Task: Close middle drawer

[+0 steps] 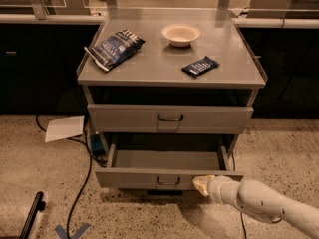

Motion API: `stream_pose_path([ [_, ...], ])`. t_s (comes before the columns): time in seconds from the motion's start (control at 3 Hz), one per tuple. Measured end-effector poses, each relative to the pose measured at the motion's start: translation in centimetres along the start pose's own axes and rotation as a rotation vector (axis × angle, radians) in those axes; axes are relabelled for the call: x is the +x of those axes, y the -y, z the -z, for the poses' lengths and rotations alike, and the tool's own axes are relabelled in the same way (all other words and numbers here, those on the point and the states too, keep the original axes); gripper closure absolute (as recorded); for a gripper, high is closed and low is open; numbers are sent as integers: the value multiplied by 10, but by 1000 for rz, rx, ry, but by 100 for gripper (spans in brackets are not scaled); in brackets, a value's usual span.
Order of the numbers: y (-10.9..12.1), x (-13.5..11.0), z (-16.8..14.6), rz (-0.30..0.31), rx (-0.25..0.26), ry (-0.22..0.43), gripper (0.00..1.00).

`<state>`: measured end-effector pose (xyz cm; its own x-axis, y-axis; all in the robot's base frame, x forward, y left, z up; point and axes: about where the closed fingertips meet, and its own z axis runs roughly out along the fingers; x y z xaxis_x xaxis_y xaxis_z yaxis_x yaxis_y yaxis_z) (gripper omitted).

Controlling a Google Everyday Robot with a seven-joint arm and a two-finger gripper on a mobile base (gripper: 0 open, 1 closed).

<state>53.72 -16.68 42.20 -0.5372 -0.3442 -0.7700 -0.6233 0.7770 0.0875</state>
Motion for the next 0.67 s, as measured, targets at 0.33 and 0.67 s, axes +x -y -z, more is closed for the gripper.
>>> stream_pose_path([
  [0.33,50,-14,6,14,68,47,100],
  [0.67,52,-14,-2,6,71,46,100],
])
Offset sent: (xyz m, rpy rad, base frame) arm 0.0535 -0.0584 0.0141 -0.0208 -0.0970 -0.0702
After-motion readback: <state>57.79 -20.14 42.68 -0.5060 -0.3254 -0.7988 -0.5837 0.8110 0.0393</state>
